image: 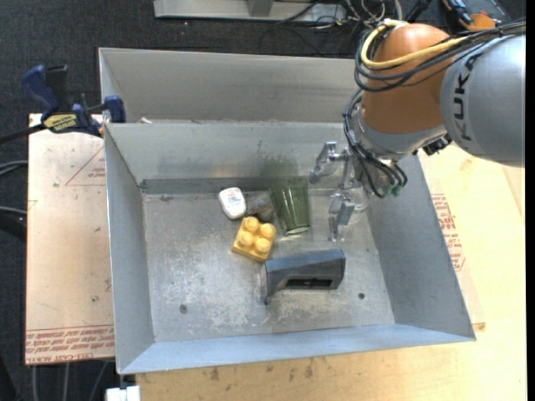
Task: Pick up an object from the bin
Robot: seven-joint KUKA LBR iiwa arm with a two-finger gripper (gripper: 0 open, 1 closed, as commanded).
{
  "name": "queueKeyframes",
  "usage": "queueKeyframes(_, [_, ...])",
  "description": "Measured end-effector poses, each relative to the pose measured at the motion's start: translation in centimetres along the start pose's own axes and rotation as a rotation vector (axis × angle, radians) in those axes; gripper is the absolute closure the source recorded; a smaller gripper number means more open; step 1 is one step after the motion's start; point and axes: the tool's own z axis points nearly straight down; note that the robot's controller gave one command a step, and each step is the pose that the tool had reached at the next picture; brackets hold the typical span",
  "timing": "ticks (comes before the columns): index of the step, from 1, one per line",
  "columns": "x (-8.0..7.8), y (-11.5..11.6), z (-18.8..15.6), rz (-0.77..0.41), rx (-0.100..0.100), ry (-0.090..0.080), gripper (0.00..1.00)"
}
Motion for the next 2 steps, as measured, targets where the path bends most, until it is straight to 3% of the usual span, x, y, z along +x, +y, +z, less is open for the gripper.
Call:
queueKeyframes(1, [5.2, 2.7, 2.5, -0.194, -0.001, 0.005, 0.00])
queueKeyframes(2, [7.7, 2.8, 3.3, -0.383, -0.004, 0.005, 0.00])
